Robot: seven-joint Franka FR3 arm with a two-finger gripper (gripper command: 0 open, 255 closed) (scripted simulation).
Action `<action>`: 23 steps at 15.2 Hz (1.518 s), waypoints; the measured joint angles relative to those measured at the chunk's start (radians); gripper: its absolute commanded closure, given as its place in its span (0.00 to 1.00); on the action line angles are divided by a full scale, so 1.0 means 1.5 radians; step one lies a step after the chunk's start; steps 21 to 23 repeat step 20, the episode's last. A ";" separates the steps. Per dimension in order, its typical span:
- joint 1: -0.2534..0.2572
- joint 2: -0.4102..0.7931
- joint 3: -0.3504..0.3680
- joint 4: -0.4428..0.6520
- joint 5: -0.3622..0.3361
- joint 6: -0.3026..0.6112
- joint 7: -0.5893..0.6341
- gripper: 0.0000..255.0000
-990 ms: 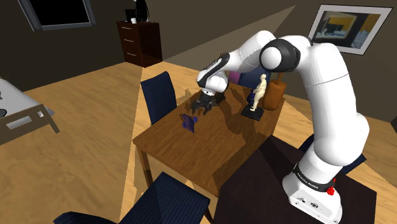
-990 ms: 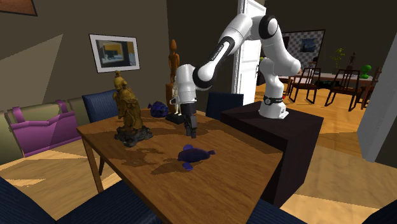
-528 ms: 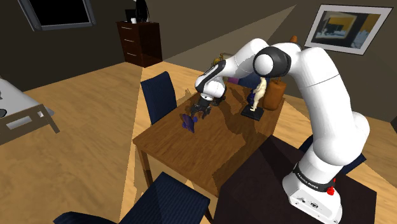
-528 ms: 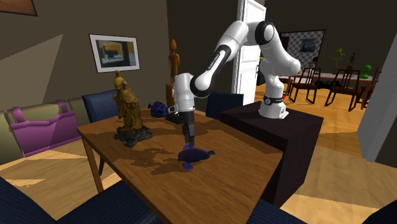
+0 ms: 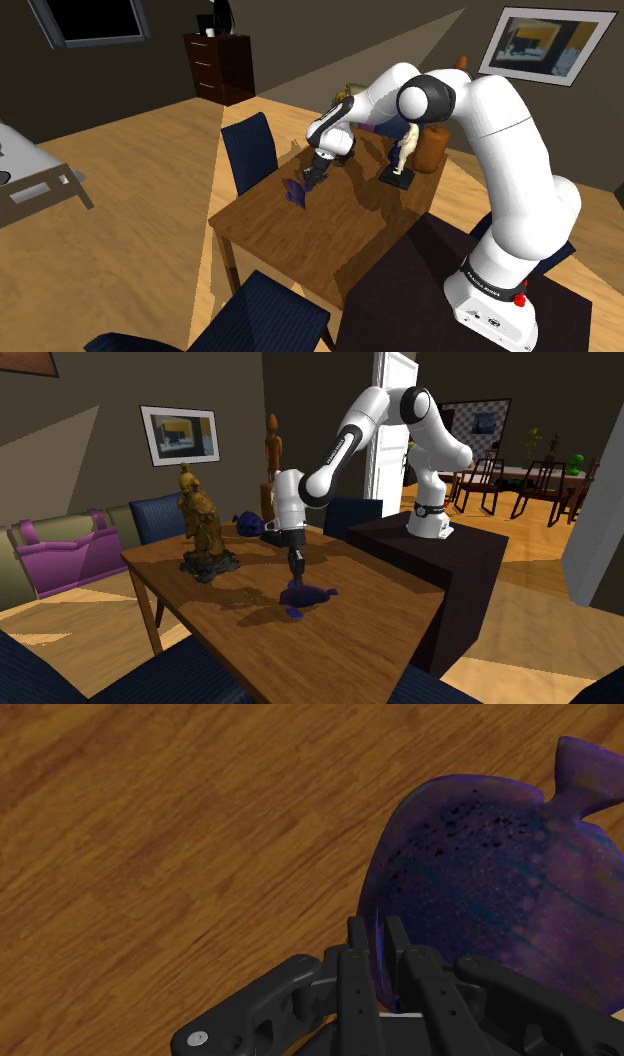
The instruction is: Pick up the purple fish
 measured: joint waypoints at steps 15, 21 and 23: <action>0.011 -0.072 -0.017 -0.026 -0.023 -0.043 0.033 1.00; 0.015 -0.100 -0.025 -0.028 -0.035 -0.066 0.049 1.00; 0.015 -0.100 -0.025 -0.028 -0.035 -0.066 0.049 1.00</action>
